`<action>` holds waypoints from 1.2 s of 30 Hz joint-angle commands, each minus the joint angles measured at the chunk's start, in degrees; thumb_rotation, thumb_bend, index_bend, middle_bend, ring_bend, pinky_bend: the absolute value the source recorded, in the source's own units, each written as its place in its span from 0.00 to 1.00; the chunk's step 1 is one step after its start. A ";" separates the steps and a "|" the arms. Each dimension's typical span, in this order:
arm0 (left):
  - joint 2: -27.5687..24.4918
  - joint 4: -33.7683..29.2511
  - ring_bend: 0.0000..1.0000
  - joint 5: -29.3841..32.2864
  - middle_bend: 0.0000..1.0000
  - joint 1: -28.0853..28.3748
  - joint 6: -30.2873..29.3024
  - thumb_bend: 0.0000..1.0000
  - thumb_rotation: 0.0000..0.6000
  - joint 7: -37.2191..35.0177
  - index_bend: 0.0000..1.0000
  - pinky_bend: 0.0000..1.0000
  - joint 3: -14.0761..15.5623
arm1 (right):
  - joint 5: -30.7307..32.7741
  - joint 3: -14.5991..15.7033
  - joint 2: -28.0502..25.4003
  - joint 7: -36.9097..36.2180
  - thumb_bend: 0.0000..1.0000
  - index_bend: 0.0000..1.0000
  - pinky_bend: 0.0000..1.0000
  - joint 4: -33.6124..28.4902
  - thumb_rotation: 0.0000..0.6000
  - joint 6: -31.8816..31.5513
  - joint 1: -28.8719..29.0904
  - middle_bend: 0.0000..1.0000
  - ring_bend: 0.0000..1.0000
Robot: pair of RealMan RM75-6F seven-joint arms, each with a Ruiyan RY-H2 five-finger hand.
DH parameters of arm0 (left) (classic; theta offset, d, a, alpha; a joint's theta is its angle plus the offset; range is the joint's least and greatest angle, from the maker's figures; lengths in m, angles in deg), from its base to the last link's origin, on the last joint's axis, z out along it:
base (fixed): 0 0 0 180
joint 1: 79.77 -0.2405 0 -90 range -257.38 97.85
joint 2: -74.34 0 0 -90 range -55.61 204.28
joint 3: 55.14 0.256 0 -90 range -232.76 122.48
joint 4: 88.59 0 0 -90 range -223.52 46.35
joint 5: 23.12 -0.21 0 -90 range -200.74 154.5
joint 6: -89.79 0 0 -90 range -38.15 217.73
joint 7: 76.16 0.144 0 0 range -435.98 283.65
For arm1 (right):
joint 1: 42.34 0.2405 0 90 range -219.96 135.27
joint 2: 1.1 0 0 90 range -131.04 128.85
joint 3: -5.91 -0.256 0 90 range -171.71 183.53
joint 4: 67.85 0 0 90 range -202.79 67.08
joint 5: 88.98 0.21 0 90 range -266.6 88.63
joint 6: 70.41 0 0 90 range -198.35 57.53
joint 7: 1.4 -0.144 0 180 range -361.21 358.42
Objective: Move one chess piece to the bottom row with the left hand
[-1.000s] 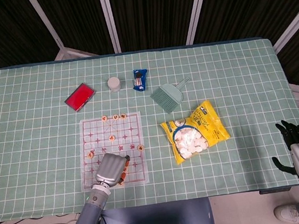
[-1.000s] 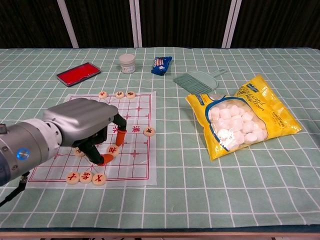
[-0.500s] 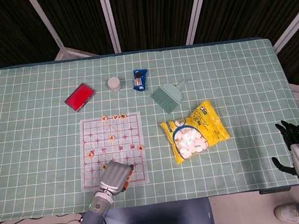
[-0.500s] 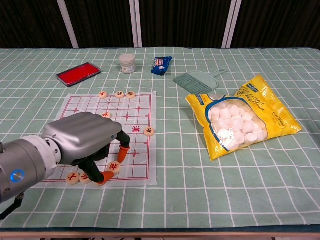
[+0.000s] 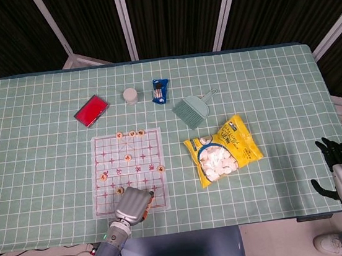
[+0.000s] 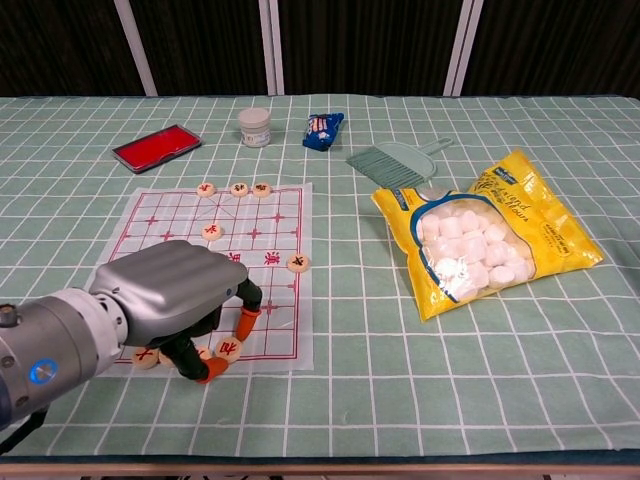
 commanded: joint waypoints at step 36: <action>-5.74 -4.55 0.95 -10.39 0.99 -3.67 -4.35 0.22 1.00 -7.56 0.24 1.00 1.89 | -0.10 0.10 -0.05 -0.04 0.34 0.00 0.00 -0.26 1.00 -0.03 -0.07 0.00 0.00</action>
